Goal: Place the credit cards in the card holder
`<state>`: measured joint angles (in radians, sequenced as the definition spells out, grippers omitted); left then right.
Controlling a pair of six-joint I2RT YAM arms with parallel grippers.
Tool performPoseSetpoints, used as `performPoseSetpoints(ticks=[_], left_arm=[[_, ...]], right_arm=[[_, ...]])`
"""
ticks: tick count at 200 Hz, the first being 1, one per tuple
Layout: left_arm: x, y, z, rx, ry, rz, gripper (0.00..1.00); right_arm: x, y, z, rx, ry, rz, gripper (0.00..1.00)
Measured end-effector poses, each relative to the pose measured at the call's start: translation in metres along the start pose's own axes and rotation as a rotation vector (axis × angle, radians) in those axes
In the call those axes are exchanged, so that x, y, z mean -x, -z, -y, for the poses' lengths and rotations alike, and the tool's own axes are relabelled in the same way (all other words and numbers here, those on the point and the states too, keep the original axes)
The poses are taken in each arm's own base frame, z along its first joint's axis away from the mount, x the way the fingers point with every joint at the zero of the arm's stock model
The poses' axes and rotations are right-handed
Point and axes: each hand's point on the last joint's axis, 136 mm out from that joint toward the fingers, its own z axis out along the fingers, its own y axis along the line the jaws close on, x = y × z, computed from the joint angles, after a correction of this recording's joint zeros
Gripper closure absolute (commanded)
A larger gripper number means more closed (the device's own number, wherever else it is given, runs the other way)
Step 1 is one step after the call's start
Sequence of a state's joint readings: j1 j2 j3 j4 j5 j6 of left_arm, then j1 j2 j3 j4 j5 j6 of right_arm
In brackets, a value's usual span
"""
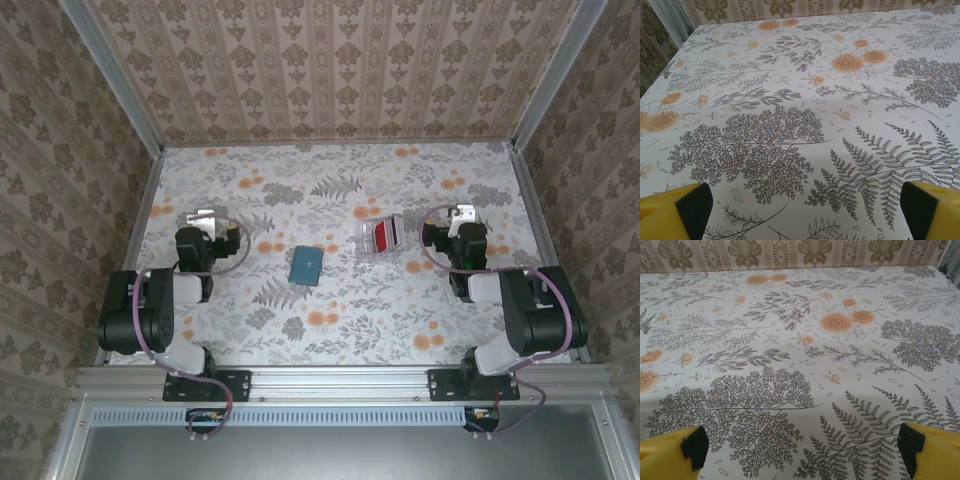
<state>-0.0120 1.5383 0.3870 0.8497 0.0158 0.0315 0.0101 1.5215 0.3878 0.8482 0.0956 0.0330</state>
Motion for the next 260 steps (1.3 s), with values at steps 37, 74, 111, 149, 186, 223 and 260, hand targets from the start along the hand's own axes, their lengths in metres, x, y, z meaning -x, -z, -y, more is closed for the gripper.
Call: performPoseSetpoints(ticks=[37,74,111,149,186,223,260], left_arm=[[0.0,0.0,0.0,0.0,0.0,0.0,0.0],[0.0,0.0,0.0,0.0,0.0,0.0,0.0],[0.0,0.0,0.0,0.0,0.0,0.0,0.0],[0.0,0.0,0.0,0.0,0.0,0.0,0.0],[0.0,0.0,0.0,0.0,0.0,0.0,0.0],[0.0,0.003,0.004,-0.012,-0.018,-0.017,0.0],[0.048,0.032,-0.001,0.021,0.033,0.016,0.0]], right_arm=[[0.0,0.0,0.0,0.0,0.0,0.0,0.0],[0.0,0.0,0.0,0.0,0.0,0.0,0.0],[0.0,0.0,0.0,0.0,0.0,0.0,0.0],[0.001,0.0,0.0,0.0,0.0,0.002,0.0],[0.001,0.0,-0.002,0.011,0.001,0.0,0.0],[-0.001,0.003,-0.01,0.041,0.016,-0.029,0.0],[0.067,0.036,-0.017,0.07,-0.049,0.03,0.0]])
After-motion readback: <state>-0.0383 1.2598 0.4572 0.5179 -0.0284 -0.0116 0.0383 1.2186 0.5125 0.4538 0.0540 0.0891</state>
